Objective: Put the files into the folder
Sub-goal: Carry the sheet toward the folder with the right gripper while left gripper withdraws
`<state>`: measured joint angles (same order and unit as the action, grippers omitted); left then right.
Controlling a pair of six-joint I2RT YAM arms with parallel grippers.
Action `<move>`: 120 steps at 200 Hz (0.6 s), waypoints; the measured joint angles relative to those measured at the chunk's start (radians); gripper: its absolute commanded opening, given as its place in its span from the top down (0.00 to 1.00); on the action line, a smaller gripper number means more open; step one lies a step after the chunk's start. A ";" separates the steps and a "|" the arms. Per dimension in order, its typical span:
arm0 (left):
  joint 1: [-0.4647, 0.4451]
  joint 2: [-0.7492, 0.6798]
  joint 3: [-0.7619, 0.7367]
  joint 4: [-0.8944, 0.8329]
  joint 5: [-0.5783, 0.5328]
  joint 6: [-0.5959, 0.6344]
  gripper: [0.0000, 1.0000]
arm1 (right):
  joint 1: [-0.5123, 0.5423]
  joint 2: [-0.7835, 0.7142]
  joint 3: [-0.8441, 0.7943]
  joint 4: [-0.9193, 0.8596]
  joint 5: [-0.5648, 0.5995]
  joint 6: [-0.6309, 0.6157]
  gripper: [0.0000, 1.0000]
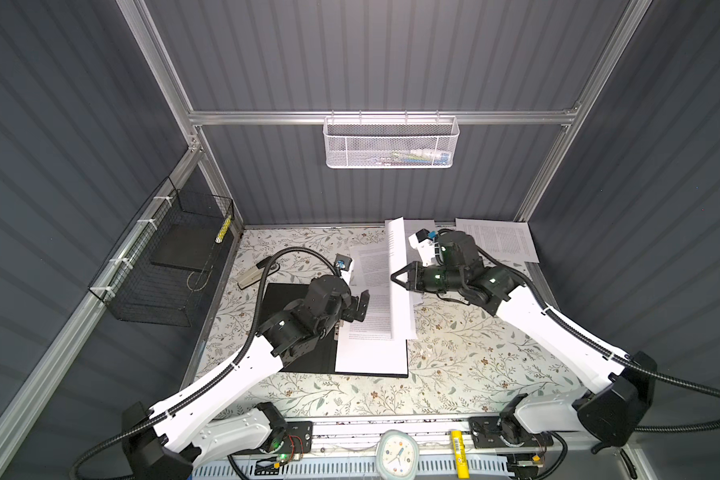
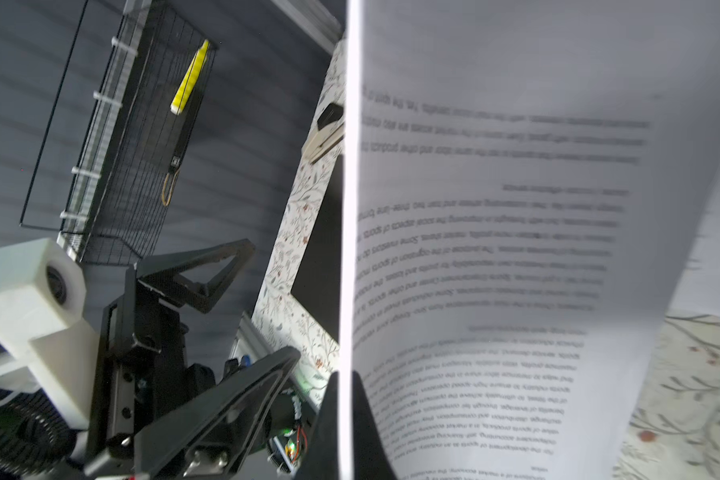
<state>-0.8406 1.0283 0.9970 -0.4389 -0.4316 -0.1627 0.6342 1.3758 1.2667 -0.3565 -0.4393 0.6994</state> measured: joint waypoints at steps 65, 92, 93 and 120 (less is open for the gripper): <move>0.000 -0.159 -0.141 -0.063 0.077 0.053 0.00 | -0.160 0.068 -0.327 0.278 -0.115 0.024 1.00; 0.000 -0.076 -0.142 -0.101 0.058 0.068 0.00 | -0.145 0.216 -0.459 0.413 -0.120 -0.002 1.00; 0.000 -0.074 -0.142 -0.102 0.059 0.068 0.00 | -0.145 0.219 -0.462 0.415 -0.118 -0.003 1.00; 0.000 -0.061 -0.142 -0.116 0.103 0.081 0.00 | -0.117 0.293 -0.515 0.451 -0.092 -0.013 1.00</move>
<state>-0.8406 0.9676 0.8547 -0.5545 -0.3283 -0.0818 0.5175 1.6684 0.7521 0.0944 -0.5312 0.6861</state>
